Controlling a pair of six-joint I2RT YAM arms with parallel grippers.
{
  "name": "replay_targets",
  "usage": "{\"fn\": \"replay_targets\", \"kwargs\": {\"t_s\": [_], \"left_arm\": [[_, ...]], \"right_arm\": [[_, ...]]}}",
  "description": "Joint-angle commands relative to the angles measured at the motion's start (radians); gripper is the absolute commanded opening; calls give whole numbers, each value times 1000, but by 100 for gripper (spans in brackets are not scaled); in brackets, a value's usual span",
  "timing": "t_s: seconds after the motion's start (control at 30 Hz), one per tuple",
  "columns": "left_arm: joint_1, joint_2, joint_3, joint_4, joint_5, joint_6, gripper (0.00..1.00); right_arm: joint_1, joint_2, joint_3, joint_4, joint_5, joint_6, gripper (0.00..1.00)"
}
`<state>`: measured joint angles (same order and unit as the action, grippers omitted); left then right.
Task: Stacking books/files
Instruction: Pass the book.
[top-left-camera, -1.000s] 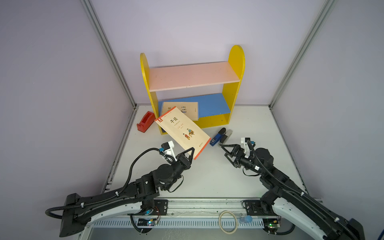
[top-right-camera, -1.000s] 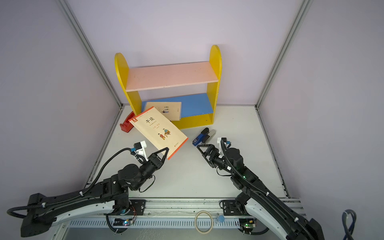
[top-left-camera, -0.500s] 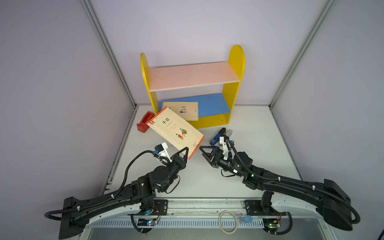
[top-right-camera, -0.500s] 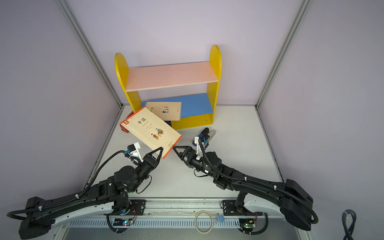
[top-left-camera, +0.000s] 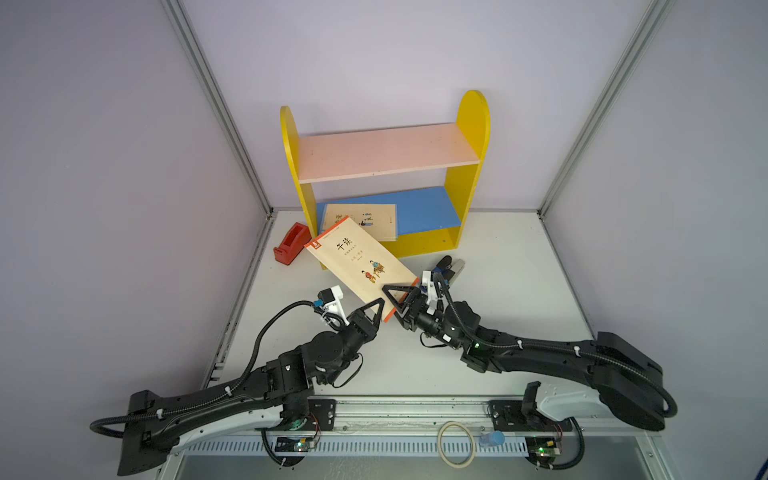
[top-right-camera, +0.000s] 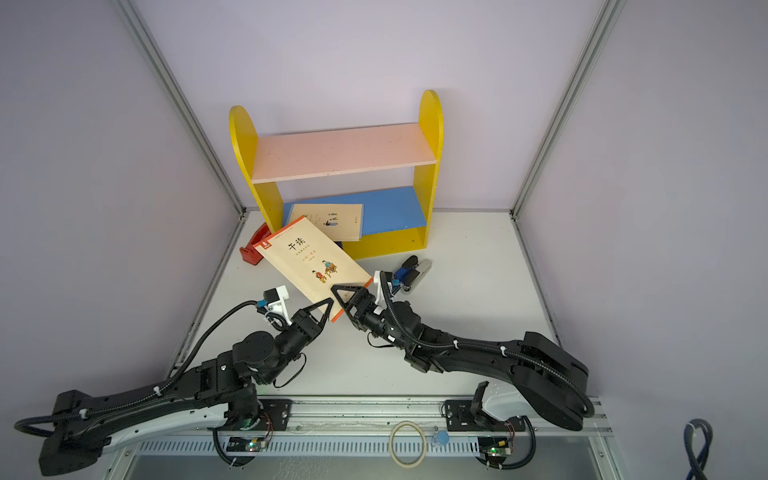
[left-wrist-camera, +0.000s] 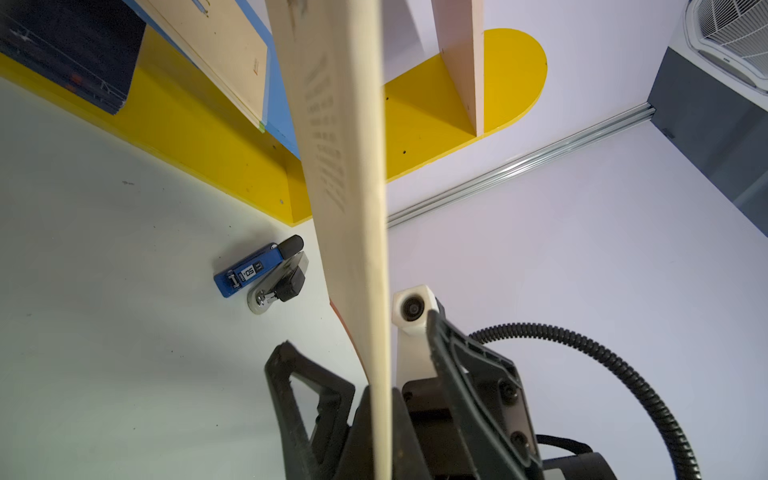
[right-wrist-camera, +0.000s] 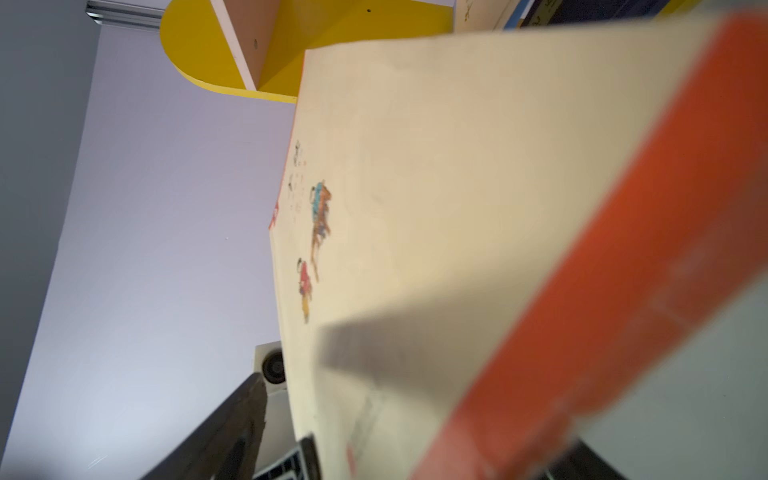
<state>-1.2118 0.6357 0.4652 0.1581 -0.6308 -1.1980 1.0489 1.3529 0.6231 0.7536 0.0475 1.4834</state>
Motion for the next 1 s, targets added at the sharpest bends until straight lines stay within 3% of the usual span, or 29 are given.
{"fn": "replay_targets", "kwargs": {"t_s": [0.0, 0.23, 0.53, 0.57, 0.7, 0.83, 0.97], "left_arm": [[-6, 6, 9, 30, 14, -13, 0], [-23, 20, 12, 55, 43, -15, 0], [-32, 43, 47, 64, 129, 0, 0], [-33, 43, 52, 54, 129, 1, 0], [-35, 28, 53, 27, 125, 6, 17], [-27, -19, 54, -52, 69, 0, 52], [49, -70, 88, -179, 77, 17, 68]], "right_arm": [[0, -26, 7, 35, 45, -24, 72], [0, -104, 10, -86, 87, -74, 35], [-1, -101, 1, -105, 83, -89, 0], [-1, -105, -1, -108, 87, -90, 0], [-2, -132, -15, -125, 98, -106, 0], [-1, -180, -34, -153, 105, -128, 0], [-1, -239, -54, -189, 92, -140, 0]]}}
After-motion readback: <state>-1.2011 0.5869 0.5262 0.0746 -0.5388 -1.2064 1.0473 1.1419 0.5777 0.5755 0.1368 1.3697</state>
